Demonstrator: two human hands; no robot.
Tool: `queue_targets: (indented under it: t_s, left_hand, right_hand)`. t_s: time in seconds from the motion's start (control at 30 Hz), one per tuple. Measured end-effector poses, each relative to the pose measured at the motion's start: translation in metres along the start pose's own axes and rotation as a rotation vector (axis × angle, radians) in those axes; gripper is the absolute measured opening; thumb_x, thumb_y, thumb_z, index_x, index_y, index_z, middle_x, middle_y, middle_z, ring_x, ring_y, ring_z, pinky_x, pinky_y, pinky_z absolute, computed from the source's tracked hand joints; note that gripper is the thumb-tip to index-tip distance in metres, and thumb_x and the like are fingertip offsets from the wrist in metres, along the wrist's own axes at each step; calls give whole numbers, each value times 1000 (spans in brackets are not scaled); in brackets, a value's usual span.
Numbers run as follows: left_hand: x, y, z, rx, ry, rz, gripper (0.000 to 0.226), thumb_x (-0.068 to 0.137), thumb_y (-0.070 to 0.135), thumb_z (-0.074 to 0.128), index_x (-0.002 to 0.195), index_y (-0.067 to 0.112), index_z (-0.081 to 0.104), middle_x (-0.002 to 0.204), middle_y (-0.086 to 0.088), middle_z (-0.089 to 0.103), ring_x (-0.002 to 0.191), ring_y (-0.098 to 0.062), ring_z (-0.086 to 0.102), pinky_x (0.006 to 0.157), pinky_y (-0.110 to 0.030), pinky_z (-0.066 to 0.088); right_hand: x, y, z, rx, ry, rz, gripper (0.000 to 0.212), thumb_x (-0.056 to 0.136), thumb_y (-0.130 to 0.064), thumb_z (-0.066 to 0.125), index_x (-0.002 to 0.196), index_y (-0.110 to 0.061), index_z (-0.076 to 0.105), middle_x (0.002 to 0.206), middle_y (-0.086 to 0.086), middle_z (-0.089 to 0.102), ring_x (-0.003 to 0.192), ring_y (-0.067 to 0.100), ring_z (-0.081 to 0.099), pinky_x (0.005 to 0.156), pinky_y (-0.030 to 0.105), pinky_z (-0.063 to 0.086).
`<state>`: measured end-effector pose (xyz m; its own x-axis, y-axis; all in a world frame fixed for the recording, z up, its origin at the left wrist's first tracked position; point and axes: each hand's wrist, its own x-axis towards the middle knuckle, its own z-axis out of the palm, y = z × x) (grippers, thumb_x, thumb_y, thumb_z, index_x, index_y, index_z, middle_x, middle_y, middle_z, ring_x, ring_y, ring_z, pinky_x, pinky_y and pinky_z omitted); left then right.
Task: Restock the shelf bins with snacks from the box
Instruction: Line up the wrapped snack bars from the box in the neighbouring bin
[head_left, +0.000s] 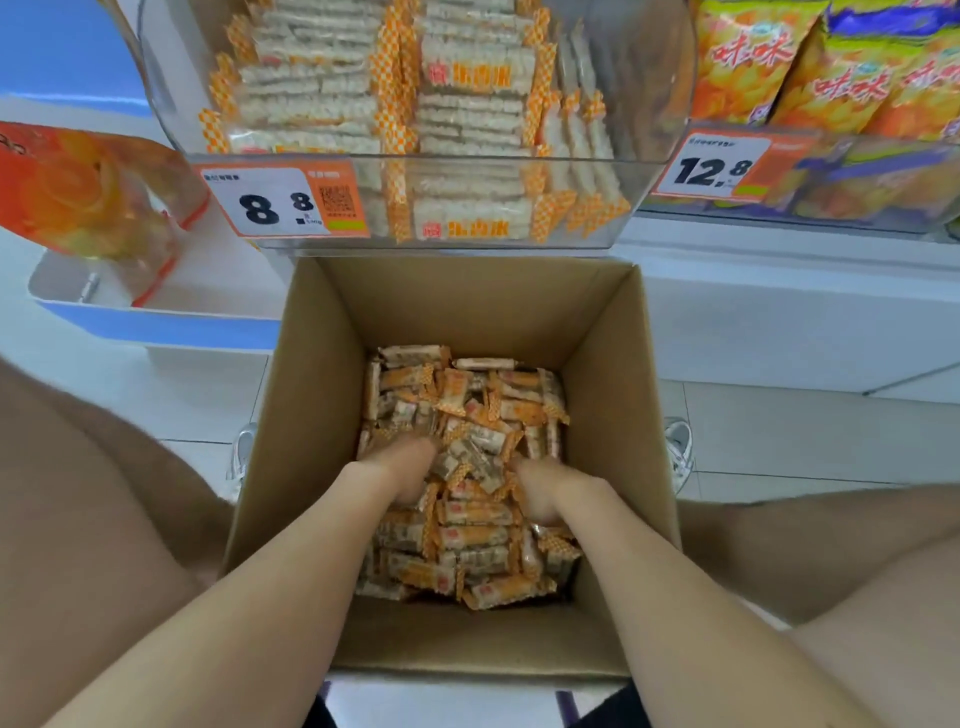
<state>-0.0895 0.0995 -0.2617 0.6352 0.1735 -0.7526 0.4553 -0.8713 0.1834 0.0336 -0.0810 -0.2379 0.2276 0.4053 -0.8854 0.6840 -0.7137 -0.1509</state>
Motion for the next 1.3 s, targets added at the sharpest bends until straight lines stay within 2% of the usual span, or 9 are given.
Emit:
queue_targets:
  t_s: [0.17, 0.33, 0.47, 0.57, 0.67, 0.77, 0.93, 1.17, 1.3]
  left_hand:
    - [18, 12, 14, -90, 8, -4, 85, 94, 3, 63, 164, 22, 18, 174, -9, 6, 161, -31, -2, 128, -55, 17]
    - [17, 22, 22, -70, 4, -42, 90, 97, -12, 53, 168, 15, 3, 174, -10, 2, 159, -35, 14, 125, -46, 30]
    - [17, 15, 20, 85, 1, -46, 56, 101, 6, 61, 153, 15, 45, 165, -14, 32, 147, -36, 36, 118, -48, 38]
    - [13, 10, 18, 62, -14, -54, 49, 102, 17, 59, 149, 22, 46, 152, -11, 52, 151, -38, 26, 122, -54, 22]
    - [2, 12, 3, -295, 52, -71, 41, 103, 35, 55, 144, 26, 54, 146, -9, 57, 142, -36, 43, 116, -47, 36]
    - [-11, 11, -17, -944, 4, -147, 47, 109, 37, 48, 150, 14, 51, 138, -13, 63, 113, -27, 63, 90, -37, 51]
    - [-49, 4, -50, -1642, -92, -174, 32, 110, 21, 44, 129, 2, 62, 117, -24, 73, 97, -32, 68, 104, -51, 52]
    - [-96, 16, -99, -1378, 43, 112, 40, 103, 34, 58, 131, 6, 68, 123, -12, 73, 108, -29, 68, 96, -43, 52]
    - [-136, 22, -131, -867, 323, 250, 46, 83, 34, 84, 125, 31, 65, 114, 4, 73, 101, -14, 71, 89, -34, 60]
  right_hand:
    - [20, -7, 17, 165, 27, 87, 66, 101, -16, 61, 160, -11, 31, 147, 15, 48, 130, 33, 53, 98, 40, 52]
    - [22, -10, 22, 312, 125, 83, 101, 95, -12, 73, 167, -26, 4, 167, 15, 25, 151, 38, 34, 118, 51, 40]
    - [19, -9, 15, 505, 157, 85, 102, 94, -10, 71, 167, -30, 2, 143, 14, 52, 109, 31, 60, 70, 35, 54]
    - [10, -6, 0, 769, 331, 78, 83, 95, -11, 66, 163, -33, 23, 132, 8, 56, 89, 19, 63, 53, 26, 47]
    - [-2, -4, -19, 1000, 492, 37, 56, 98, -18, 61, 152, -26, 44, 129, 2, 60, 77, 11, 62, 61, 33, 55]
    - [-15, -1, -35, 1112, 648, -12, 39, 99, -23, 61, 138, -22, 60, 129, 2, 66, 99, 19, 67, 86, 36, 57]
    - [-45, -3, -55, 1299, 690, -106, 17, 99, -20, 63, 113, -22, 72, 104, 3, 74, 96, 21, 71, 76, 35, 57]
    - [-92, -23, -71, 1275, 612, -387, 21, 93, -6, 76, 112, -15, 73, 108, 9, 76, 94, 20, 78, 87, 44, 65]
    - [-119, -29, -80, 1245, 716, -422, 25, 82, -19, 87, 103, -17, 73, 107, 5, 76, 96, 21, 77, 91, 46, 63]
